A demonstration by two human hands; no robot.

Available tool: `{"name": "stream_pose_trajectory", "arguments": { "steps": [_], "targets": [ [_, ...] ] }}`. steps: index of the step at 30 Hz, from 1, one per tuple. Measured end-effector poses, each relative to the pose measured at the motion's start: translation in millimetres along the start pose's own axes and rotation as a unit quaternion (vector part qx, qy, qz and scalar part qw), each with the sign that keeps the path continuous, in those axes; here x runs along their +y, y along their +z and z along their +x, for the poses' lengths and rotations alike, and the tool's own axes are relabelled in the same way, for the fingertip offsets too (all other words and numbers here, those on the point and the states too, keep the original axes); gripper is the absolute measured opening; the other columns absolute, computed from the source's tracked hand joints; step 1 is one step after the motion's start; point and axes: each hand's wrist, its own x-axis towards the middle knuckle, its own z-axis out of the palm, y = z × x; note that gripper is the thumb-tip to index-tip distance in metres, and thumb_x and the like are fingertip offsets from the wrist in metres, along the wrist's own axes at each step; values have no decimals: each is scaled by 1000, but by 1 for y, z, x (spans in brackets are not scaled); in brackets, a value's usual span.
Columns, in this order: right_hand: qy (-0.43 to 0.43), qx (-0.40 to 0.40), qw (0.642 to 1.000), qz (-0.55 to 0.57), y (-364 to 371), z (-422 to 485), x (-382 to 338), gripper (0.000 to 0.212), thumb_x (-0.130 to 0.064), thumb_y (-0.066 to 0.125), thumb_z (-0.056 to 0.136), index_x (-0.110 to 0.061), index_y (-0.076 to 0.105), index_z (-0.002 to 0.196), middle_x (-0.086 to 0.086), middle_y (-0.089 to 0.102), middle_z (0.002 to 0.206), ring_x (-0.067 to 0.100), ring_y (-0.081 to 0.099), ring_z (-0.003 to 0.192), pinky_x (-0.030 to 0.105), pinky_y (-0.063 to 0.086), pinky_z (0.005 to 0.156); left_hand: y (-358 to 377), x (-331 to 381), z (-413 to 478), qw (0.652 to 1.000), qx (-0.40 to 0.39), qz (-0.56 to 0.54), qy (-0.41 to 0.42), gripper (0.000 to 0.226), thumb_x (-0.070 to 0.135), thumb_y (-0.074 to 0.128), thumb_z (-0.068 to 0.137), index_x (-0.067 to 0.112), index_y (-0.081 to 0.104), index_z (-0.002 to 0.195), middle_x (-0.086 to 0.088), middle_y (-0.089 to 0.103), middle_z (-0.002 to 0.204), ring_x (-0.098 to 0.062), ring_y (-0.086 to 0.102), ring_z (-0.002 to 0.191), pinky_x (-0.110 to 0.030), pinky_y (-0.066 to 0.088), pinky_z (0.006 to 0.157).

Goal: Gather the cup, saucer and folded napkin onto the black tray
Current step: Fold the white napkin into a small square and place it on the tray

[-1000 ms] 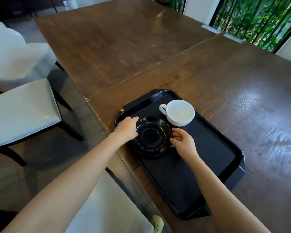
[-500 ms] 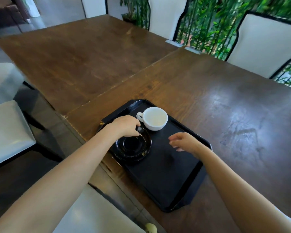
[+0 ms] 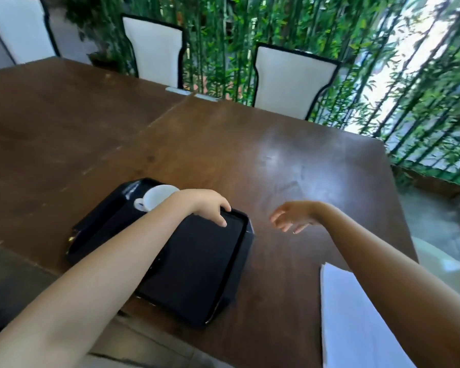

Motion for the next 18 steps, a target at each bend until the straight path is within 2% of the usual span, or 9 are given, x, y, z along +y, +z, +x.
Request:
{"name": "stream_pose_trajectory", "arguments": {
  "steps": [3, 8, 11, 13, 15, 18],
  "targets": [
    [10, 25, 999, 27, -4, -21, 45, 36, -18, 53, 92, -16, 54, 128, -1, 58, 112, 18, 59, 104, 36, 52, 91, 1, 43, 15, 999, 6, 17, 27, 55, 40, 54, 90, 24, 37, 140, 4, 50, 137, -19, 46, 123, -27, 37, 91],
    [29, 70, 994, 84, 4, -56, 135, 34, -16, 52, 93, -12, 55, 127, 3, 60, 113, 18, 61, 99, 31, 53, 82, 23, 123, 40, 998, -17, -6, 58, 61, 41, 58, 88, 26, 33, 142, 3, 55, 132, -19, 50, 120, -31, 39, 97],
    [44, 124, 983, 126, 16, -75, 189, 26, -12, 53, 92, -11, 61, 116, 7, 63, 107, 18, 63, 94, 32, 54, 79, 49, 169, 49, 996, -27, -28, 78, 60, 41, 57, 88, 27, 34, 142, 2, 53, 134, -19, 50, 121, -27, 39, 92],
    [46, 161, 982, 90, 27, -85, 222, 21, -10, 54, 89, -11, 66, 106, 14, 66, 104, 21, 63, 93, 32, 52, 74, 76, 197, 54, 995, -17, -43, 83, 58, 40, 56, 88, 25, 36, 141, -1, 51, 137, -22, 49, 122, -30, 41, 96],
    [49, 195, 979, 16, 42, -93, 252, 25, -11, 56, 90, -6, 66, 112, 15, 65, 119, 24, 61, 106, 29, 46, 83, 110, 226, 60, 995, 17, -48, 86, 55, 36, 54, 90, 21, 39, 140, -7, 48, 140, -27, 47, 124, -35, 40, 100],
    [33, 225, 974, -22, 72, -99, 291, 39, -13, 52, 94, -7, 51, 133, 11, 51, 140, 23, 48, 128, 23, 31, 101, 171, 267, 62, 992, 87, -76, 57, 54, 33, 49, 92, 14, 36, 141, -14, 41, 143, -32, 38, 131, -37, 34, 105]
  ]
}}
